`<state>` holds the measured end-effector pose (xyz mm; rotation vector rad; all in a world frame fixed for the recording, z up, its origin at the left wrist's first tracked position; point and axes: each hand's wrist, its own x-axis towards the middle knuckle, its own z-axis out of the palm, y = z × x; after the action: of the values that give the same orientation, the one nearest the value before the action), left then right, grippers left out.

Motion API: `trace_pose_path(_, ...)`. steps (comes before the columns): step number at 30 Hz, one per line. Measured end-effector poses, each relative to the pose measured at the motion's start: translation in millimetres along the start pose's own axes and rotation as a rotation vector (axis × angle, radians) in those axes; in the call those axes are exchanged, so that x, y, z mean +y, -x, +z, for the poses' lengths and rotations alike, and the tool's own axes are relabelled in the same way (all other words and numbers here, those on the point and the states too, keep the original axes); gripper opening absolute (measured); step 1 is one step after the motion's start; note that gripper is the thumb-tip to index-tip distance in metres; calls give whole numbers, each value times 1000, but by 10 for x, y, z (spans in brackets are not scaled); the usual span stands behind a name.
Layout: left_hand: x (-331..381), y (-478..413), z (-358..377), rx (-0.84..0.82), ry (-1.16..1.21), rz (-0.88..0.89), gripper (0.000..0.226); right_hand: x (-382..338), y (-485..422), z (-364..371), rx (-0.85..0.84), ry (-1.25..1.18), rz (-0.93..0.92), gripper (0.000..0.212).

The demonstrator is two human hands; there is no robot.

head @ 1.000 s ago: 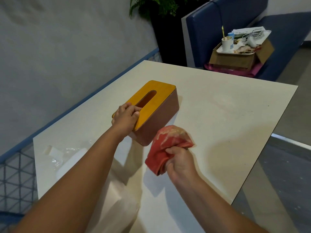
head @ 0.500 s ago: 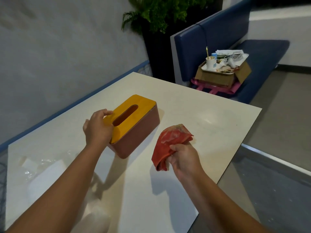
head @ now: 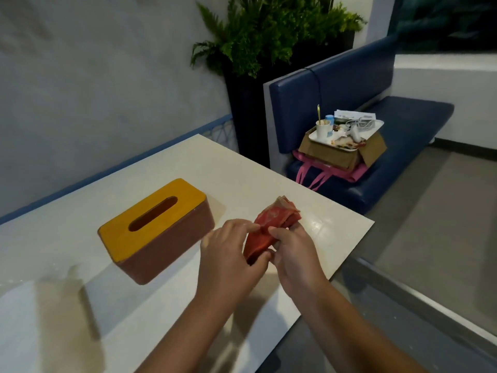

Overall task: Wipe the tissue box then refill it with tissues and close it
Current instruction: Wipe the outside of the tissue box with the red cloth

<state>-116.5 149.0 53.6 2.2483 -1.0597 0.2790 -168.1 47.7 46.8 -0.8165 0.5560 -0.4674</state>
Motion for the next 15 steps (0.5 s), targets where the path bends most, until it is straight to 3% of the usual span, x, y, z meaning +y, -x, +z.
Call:
trace_pose_path(4, 267, -148, 298, 32, -86, 17, 40, -188, -120, -219, 18, 85, -10, 27)
trace_pose_path(15, 692, -471, 823, 120, -125, -67, 20, -595, -381, -627, -96, 338, 62, 22)
